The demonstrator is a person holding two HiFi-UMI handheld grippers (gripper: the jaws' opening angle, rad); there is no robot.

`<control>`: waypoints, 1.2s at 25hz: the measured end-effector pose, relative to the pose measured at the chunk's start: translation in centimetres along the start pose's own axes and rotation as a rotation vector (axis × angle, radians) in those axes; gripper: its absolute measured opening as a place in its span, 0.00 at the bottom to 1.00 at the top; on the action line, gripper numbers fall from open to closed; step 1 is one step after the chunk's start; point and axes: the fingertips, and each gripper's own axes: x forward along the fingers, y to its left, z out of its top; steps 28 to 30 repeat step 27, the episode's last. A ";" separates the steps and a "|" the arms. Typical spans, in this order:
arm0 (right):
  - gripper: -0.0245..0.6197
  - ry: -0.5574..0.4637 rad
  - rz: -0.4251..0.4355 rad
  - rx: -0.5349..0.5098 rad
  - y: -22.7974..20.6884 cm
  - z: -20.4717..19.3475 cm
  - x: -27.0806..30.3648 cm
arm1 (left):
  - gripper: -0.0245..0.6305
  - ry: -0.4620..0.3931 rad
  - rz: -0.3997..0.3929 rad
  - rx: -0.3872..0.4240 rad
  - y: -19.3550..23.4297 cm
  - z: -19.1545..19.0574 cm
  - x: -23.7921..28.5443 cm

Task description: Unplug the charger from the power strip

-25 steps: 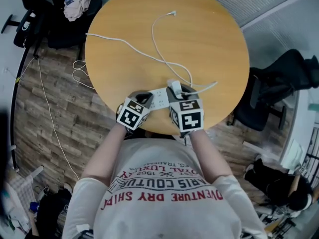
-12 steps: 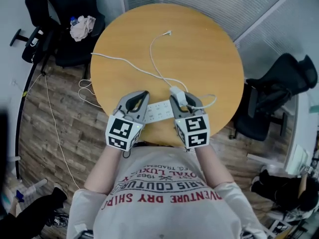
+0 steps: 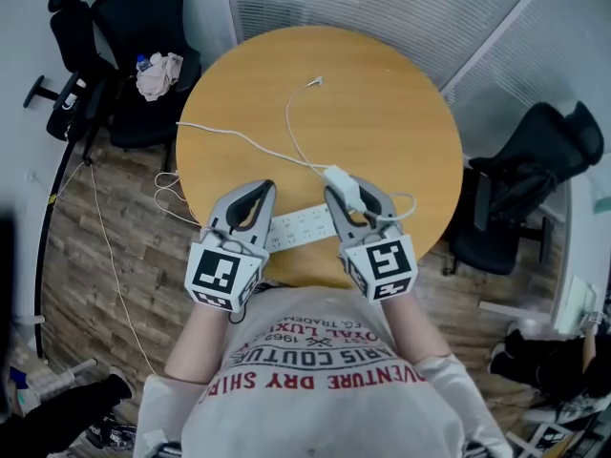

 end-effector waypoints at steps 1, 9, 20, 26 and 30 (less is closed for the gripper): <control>0.28 -0.007 0.003 -0.001 0.0 0.2 -0.1 | 0.08 -0.001 0.001 -0.004 0.1 0.0 0.1; 0.28 -0.021 0.006 -0.001 0.2 0.5 -0.2 | 0.08 0.000 0.011 -0.022 0.2 -0.2 0.0; 0.28 -0.031 0.027 -0.030 0.6 0.7 -0.9 | 0.08 0.004 0.003 -0.022 -0.7 -0.3 0.1; 0.28 -0.031 0.019 -0.028 0.4 0.6 -1.3 | 0.08 0.007 -0.005 -0.024 -1.3 -0.4 0.3; 0.28 -0.030 0.017 -0.025 0.3 0.5 -1.3 | 0.08 0.008 -0.005 -0.026 -1.4 -0.5 0.3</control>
